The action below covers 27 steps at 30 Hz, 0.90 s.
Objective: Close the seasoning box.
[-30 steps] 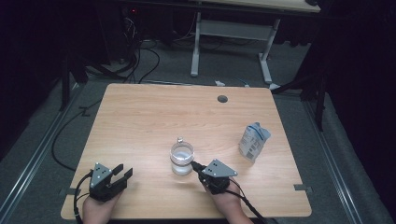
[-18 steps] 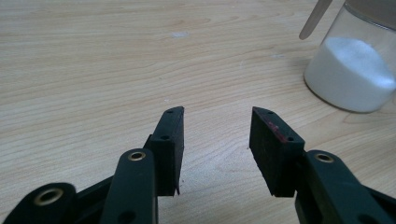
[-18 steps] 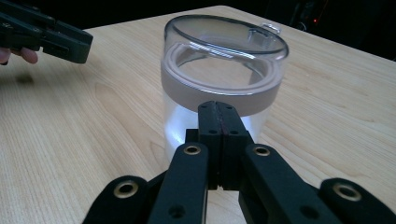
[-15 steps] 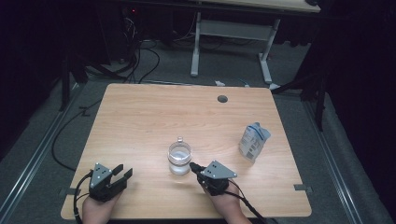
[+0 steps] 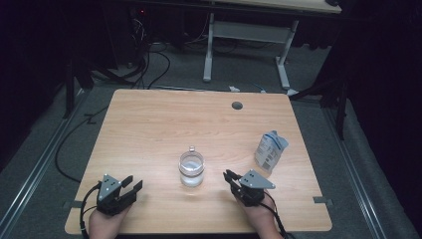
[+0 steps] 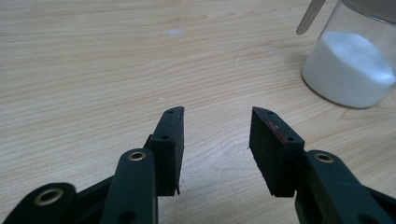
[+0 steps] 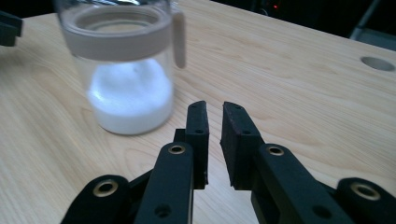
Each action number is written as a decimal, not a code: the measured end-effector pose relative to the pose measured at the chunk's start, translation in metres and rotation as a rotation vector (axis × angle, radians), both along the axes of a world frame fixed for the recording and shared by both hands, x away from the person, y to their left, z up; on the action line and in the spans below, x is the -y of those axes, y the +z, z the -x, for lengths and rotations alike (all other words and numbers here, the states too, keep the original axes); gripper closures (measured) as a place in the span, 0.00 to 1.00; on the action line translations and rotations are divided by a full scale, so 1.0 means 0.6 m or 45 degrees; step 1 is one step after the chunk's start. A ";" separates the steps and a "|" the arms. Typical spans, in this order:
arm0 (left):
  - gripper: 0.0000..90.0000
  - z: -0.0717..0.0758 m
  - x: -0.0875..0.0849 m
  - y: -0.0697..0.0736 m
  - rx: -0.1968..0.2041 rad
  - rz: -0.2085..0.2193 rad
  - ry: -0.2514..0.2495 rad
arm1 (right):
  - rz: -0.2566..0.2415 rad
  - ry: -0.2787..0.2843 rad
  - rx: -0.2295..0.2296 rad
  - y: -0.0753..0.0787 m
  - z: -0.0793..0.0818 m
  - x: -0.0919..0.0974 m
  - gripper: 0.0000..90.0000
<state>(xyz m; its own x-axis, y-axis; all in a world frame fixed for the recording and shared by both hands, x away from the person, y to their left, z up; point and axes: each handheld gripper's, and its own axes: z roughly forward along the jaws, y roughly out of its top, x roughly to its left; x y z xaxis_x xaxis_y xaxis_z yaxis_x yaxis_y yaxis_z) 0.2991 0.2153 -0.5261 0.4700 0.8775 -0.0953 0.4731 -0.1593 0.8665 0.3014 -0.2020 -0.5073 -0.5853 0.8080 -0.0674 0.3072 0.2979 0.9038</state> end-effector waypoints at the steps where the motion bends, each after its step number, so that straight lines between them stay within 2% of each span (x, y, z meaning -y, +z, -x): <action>1: 0.61 0.000 0.000 0.000 0.005 0.001 0.002 | 0.001 -0.011 0.001 -0.001 0.000 0.007 0.88; 8: 0.61 0.002 -0.001 0.002 0.011 -0.003 -0.001 | -0.029 -0.117 -0.005 0.001 0.005 0.068 0.85; 9: 0.61 0.002 -0.001 0.002 0.011 -0.003 -0.001 | -0.029 -0.117 -0.005 0.001 0.005 0.068 0.85; 10: 0.61 0.002 -0.002 0.003 0.017 -0.006 0.001 | -0.031 -0.146 -0.003 0.002 0.008 0.087 0.84; 11: 0.61 0.002 -0.002 0.003 0.017 -0.006 0.001 | -0.031 -0.146 -0.003 0.002 0.008 0.087 0.84; 12: 0.61 0.003 -0.002 0.004 0.017 -0.008 -0.001 | -0.036 -0.176 -0.003 0.003 0.013 0.106 0.83; 18: 0.61 0.003 -0.001 0.003 0.023 -0.012 -0.001 | -0.054 -0.263 -0.010 0.002 0.032 0.158 0.81; 22: 0.59 0.003 0.003 0.003 0.031 -0.027 -0.005 | -0.067 -0.278 -0.022 0.000 0.035 0.169 0.80; 27: 0.58 0.003 0.003 0.003 0.036 -0.029 -0.005 | -0.071 -0.274 -0.023 0.000 0.034 0.166 0.80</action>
